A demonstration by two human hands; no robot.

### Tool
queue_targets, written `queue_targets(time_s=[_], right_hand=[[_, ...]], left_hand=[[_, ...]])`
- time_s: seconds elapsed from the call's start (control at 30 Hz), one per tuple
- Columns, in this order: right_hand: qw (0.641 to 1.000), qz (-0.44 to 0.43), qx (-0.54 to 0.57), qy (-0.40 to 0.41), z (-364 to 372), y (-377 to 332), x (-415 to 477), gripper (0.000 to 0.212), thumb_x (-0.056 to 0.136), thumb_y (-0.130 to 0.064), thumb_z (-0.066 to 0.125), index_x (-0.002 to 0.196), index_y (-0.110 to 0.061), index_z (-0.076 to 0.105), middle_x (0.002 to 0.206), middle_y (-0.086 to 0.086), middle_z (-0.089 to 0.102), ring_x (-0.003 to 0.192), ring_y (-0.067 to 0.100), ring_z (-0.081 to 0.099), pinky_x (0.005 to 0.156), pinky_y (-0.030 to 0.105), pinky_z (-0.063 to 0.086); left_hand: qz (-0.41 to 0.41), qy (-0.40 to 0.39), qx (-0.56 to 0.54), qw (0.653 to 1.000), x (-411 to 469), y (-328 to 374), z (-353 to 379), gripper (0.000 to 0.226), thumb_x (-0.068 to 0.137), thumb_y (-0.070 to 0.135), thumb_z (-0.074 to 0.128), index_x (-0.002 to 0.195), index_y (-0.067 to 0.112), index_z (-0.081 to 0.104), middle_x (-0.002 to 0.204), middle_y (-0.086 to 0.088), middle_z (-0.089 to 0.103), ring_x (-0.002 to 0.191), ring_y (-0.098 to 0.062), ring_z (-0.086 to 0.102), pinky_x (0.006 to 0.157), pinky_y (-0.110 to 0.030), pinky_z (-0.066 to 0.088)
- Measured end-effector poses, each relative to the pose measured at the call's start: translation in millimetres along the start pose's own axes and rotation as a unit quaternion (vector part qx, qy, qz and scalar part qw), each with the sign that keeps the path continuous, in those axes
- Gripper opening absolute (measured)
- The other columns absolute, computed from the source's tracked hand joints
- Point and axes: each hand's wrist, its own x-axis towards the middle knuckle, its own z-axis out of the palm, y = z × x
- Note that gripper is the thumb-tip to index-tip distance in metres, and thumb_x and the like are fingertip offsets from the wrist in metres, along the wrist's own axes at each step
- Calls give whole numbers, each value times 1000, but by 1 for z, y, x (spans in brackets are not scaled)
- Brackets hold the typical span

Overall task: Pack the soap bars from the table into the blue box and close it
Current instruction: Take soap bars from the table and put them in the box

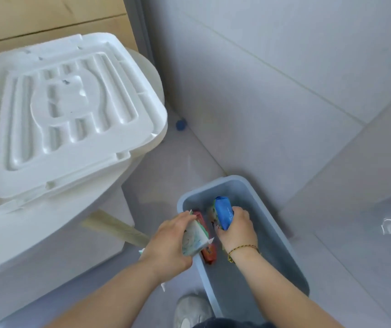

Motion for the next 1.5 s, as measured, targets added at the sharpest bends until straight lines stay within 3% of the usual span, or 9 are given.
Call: queue_targets(time_s=[0.7,0.83,0.9,0.97,1.07,1.2,1.33,1.43,1.5], right_hand=[[992,17,3,-123,59,16,25,45,89,-4,38,132,-15,39,138,8,39,123,26,40,99,28,36],[988,47,3,-147,49,11,19,44,92,-16,40,135,-13,34,141,10,38,127,29,37,104,32,33],[992,53,60,-93,35,3,9,49,93,-24,42,138,-11,30,146,10,34,134,27,31,109,34,28],[971,64,222,-64,15,-8,-7,43,93,-27,43,133,-13,39,142,10,41,129,21,40,106,32,34],[890,11,431,-147,-12,-19,-32,15,90,-27,47,103,-24,56,111,1,63,93,3,64,75,20,53],[934,-74,313,-158,-24,-26,-46,37,78,-11,65,108,-27,50,94,-10,61,86,3,61,69,16,54],[978,-65,187,-68,-23,-26,-41,39,79,-11,58,115,-18,47,85,-10,58,82,14,60,73,30,53],[996,-55,66,-3,-26,-12,-22,40,80,-14,54,118,-18,45,92,-3,59,84,19,57,70,28,45],[1000,-12,2,-17,-25,-2,-8,43,82,-13,53,123,-15,41,110,6,61,97,27,59,76,33,49]], left_hand=[[-51,47,-158,985,15,-3,-9,82,65,6,70,134,30,31,117,11,42,114,-10,41,90,-17,33],[-56,70,-242,966,14,6,-16,84,65,4,73,131,36,31,113,15,45,104,5,45,72,4,35],[-71,86,-310,944,17,12,-21,84,66,2,72,128,40,30,103,25,44,87,20,50,59,7,38],[-98,96,-391,910,22,17,-22,84,70,0,69,132,38,28,96,31,39,78,18,51,55,-5,45],[-114,97,-480,864,29,23,-18,85,73,-4,66,139,29,24,93,28,41,82,9,48,59,-12,42],[-113,78,-527,839,32,32,-5,84,74,-10,62,139,25,24,93,22,45,84,5,50,51,-7,48],[-105,54,-532,839,31,37,5,80,80,-4,61,142,21,16,108,19,45,98,3,48,65,-2,46],[-109,78,-431,892,32,31,3,69,87,18,55,142,22,14,128,14,30,118,0,28,85,2,30],[-122,105,-306,938,30,18,6,62,91,24,48,142,17,14,144,5,24,132,-8,21,103,-12,19]])
